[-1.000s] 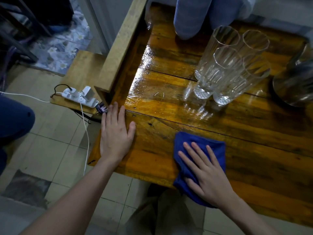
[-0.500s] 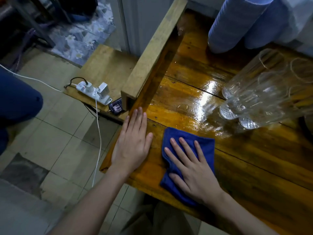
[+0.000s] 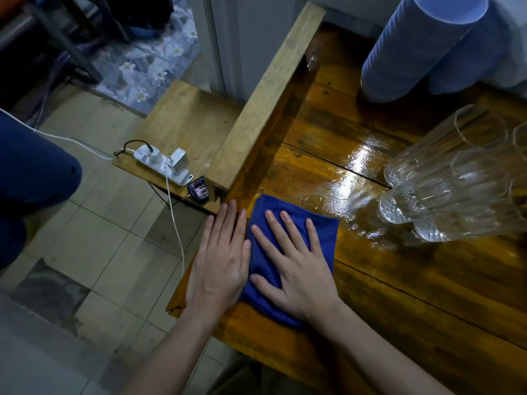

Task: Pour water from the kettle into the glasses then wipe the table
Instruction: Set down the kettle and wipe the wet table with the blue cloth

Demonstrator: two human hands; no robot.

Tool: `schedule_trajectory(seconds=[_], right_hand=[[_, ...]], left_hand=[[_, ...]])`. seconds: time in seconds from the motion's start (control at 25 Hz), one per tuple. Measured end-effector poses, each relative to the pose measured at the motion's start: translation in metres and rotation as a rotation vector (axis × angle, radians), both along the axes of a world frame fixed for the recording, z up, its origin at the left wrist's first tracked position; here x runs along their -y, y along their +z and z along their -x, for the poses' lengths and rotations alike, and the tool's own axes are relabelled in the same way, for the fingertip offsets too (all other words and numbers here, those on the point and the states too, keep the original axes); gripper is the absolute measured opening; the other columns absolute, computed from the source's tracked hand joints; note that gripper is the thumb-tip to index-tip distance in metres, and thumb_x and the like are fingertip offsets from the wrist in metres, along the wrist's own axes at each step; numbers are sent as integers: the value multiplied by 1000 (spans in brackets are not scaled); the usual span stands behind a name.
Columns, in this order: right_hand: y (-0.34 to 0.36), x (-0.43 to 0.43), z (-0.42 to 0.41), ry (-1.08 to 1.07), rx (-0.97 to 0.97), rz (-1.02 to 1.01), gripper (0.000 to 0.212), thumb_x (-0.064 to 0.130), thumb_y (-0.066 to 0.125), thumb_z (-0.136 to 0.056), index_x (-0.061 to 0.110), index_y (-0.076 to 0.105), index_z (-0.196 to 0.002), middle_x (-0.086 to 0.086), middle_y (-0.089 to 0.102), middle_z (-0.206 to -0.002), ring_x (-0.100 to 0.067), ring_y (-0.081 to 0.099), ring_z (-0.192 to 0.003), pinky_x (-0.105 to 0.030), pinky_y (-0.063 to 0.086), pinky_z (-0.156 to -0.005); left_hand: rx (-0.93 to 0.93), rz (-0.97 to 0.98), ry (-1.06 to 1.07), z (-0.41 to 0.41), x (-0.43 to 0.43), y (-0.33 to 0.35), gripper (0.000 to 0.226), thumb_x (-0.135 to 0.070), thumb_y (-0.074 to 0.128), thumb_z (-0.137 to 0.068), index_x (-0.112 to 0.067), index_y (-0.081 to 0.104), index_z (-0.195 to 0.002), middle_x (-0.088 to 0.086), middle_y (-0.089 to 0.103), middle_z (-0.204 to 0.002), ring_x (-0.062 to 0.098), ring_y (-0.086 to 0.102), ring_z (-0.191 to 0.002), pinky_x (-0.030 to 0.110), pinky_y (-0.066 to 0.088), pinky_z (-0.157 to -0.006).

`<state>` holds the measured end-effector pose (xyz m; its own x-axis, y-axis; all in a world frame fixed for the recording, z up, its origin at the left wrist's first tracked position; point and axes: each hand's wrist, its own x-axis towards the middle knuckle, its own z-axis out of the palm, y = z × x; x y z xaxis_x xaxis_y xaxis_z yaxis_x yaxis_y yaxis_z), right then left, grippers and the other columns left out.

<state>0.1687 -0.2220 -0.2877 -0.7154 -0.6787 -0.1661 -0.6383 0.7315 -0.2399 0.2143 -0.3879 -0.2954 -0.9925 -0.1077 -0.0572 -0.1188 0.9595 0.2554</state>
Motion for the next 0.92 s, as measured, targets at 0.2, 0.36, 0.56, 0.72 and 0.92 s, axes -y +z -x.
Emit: schedule_trajectory(seconds=[0.2,0.36,0.56,0.72,0.92], right_hand=[[-1,5,19,-84,-30,-9,78,74,25,-91,34,13,-157,-1,5,-166,-24,-1,-153,-63,5,-118],[-3,9,34,-139,-45,-24,78,75,22,-90,36,11,-157,-2,3,-166,-25,-5,-153,-65,2,-116],[-5,13,50,-191,-67,-14,83,79,20,-87,35,10,-157,-3,1,-166,-27,-7,-152,-67,1,-115],[-7,18,62,-232,-81,-23,87,81,20,-85,34,9,-157,-3,0,-167,-27,-7,-152,-68,-1,-114],[-10,17,85,-214,-97,-40,88,82,19,-85,34,7,-157,-3,-1,-167,-27,-7,-152,-69,1,-113]], left_hand=[[0,-2,3,1,1,-1,56,-32,16,-102,-9,19,-153,11,13,-162,19,8,-151,41,14,-121],[7,-5,9,2,0,0,55,-31,18,-102,-9,21,-152,10,15,-161,19,10,-151,40,13,-121],[13,2,7,3,1,-1,55,-32,21,-101,-9,23,-151,11,16,-161,20,12,-150,40,12,-121],[23,9,16,2,1,-3,56,-33,23,-101,-9,22,-152,9,15,-161,19,10,-151,39,10,-122],[40,27,9,3,-1,0,61,-39,28,-100,-9,21,-153,10,14,-162,20,9,-151,41,12,-122]])
